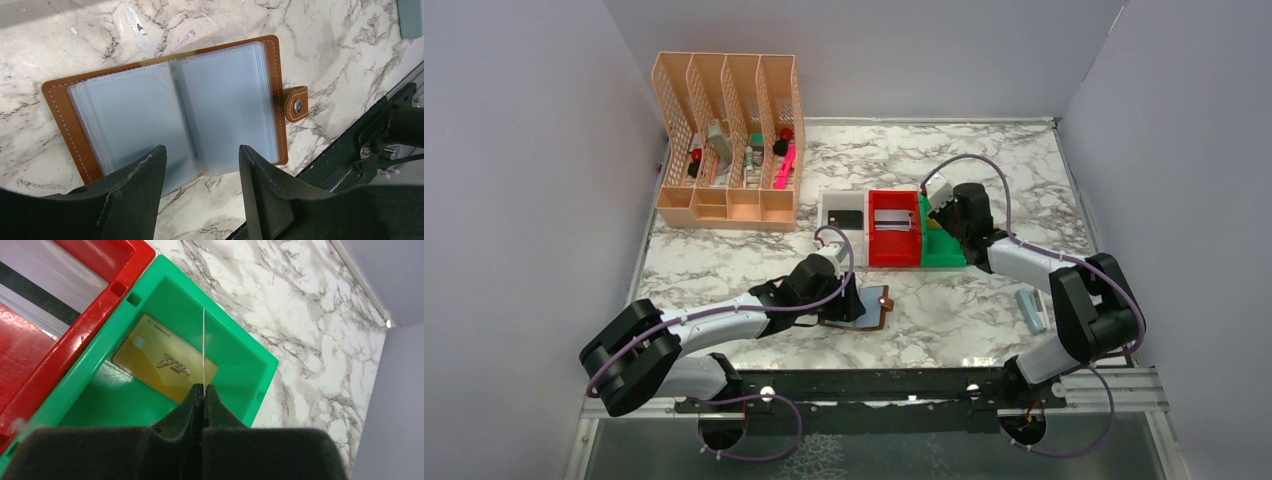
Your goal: Take the credit cards out of the card holder
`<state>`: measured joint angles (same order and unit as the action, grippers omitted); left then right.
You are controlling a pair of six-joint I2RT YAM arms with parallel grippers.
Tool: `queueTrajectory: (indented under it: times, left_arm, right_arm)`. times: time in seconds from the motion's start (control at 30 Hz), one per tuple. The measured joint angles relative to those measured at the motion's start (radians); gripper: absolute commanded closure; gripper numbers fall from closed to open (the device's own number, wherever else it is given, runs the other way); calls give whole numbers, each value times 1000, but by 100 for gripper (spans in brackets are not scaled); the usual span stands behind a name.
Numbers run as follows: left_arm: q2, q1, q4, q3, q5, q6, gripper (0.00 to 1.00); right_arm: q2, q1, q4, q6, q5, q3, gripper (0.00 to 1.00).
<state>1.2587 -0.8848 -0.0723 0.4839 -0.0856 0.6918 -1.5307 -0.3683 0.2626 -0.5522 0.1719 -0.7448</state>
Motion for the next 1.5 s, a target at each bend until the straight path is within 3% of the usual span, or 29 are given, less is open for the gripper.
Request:
queueTrajectory:
  times: [0.37,0.47,0.63,0.87,1.33,1.5]
  left_arm:
    - [0,0,7,0,0,-9,41]
    - [0,0,12,2,0,-16,41]
    - [0,0,23,23,-3,-24,41]
    - [2,0,27,27,-5,-24,41]
    - [16,0,31,27,-19,-24,41]
    - [16,0,31,27,-22,-24,41]
  right_arm:
    - [-73,0,129,-82,-39,33,96]
    - [-90,0,143,-98,-47,36,91]
    - [-103,0,164,-126,-57,43,75]
    - [-106,0,163,-148,-72,53,64]
    - [-106,0,181,-144,-49,85,62]
    - [-97,0,170,-40,-10,74,67]
